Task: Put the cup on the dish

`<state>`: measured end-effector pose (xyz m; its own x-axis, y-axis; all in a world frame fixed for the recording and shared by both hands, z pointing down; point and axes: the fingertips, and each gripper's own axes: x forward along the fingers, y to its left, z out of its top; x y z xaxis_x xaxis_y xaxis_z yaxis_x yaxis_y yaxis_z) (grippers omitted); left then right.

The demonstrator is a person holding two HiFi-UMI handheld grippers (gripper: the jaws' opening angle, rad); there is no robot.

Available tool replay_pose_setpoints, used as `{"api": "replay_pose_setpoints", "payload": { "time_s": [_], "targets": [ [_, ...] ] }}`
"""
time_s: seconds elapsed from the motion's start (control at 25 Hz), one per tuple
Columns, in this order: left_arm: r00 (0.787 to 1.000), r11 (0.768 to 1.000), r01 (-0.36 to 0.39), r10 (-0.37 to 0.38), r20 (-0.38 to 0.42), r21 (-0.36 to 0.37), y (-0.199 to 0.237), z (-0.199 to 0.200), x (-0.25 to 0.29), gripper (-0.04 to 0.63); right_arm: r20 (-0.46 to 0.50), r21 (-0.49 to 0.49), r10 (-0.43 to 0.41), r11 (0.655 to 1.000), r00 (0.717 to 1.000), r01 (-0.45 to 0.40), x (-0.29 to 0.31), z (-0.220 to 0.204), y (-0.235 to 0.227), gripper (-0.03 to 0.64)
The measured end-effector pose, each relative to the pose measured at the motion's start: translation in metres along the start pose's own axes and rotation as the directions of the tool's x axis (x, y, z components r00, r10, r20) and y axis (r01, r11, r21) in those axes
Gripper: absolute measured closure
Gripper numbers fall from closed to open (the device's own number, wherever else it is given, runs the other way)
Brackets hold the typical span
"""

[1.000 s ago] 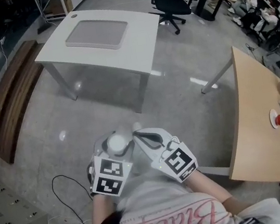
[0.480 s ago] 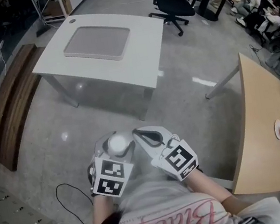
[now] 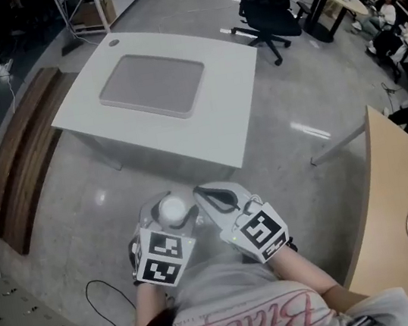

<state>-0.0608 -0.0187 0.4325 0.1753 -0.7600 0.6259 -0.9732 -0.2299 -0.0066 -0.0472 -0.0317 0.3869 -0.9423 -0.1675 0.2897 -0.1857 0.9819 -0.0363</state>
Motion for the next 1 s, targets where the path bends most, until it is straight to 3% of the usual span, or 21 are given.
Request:
{"api": "replay_pose_setpoints", "payload": {
  "time_s": [0.48,1.0],
  "targets": [
    [0.997,0.997,-0.07,0.071,0.014,-0.022,0.054,0.06,0.055,0.344,0.034,-0.056,0.053,0.997,0.998,-0.051,0.046,0.039,-0.085,0.615],
    [0.994,0.992,-0.108,0.109,0.012,-0.061,0.081,0.071,0.073,0.344,0.045,-0.112,0.11,0.988,0.993,-0.104,0.072,0.056,-0.108,0.615]
  ]
}}
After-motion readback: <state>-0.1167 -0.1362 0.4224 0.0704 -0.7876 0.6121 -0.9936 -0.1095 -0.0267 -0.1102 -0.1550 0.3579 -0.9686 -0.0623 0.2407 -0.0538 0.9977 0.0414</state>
